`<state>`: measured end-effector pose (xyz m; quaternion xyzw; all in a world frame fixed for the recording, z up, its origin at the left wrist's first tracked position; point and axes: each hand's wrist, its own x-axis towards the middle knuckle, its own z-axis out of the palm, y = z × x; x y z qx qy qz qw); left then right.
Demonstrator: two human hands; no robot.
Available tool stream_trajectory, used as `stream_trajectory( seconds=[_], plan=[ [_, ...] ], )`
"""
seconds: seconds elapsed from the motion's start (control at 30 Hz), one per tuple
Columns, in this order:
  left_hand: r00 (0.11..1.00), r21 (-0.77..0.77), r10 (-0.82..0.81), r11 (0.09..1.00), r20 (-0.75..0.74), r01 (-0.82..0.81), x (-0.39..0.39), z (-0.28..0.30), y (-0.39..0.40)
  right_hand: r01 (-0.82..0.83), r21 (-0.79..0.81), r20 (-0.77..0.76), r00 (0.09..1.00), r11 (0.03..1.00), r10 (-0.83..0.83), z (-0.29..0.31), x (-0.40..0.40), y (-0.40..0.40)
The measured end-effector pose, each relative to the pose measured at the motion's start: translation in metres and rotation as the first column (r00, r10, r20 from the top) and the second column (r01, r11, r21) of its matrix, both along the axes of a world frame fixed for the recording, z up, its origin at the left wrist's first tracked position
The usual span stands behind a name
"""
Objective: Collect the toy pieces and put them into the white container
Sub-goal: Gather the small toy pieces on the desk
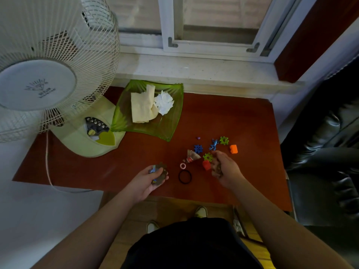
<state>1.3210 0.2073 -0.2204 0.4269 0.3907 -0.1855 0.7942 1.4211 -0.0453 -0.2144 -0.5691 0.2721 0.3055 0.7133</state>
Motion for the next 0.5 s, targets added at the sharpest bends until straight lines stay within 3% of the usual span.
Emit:
stream_trajectory(
  seconds=[0.07, 0.1, 0.2, 0.37, 0.43, 0.5],
  plan=[
    [1.0, 0.014, -0.011, 1.0, 0.002, 0.011, 0.004, 0.0, -0.005, -0.093, -0.205, 0.084, 0.99, 0.974, 0.112, -0.002, 0.01, -0.011],
    [1.0, 0.02, -0.014, 1.0, 0.0, 0.014, 0.005, -0.001, -0.007, -0.182, -0.355, 0.126, 0.962, 0.917, 0.24, -0.004, 0.014, -0.015],
    [1.0, 0.023, -0.019, 1.0, -0.002, 0.019, 0.011, -0.002, -0.012, -0.372, -0.758, 0.112, 0.735, 0.535, 0.669, -0.009, 0.015, -0.019],
    [1.0, 0.028, -0.017, 0.999, 0.009, 0.017, 0.017, 0.0, -0.017, -0.417, -0.893, -0.058, 0.477, 0.167, 0.877, -0.022, 0.0, -0.008],
    [0.999, 0.046, -0.034, 0.998, 0.01, 0.034, 0.019, 0.002, -0.018, -0.377, -0.923, -0.095, 0.419, 0.078, 0.903, -0.024, -0.001, -0.003],
    [0.999, 0.071, -0.053, 0.996, 0.01, 0.052, 0.019, 0.004, -0.018, -0.351, -0.935, -0.095, 0.394, 0.054, 0.914, -0.027, 0.0, 0.002]
  ],
)
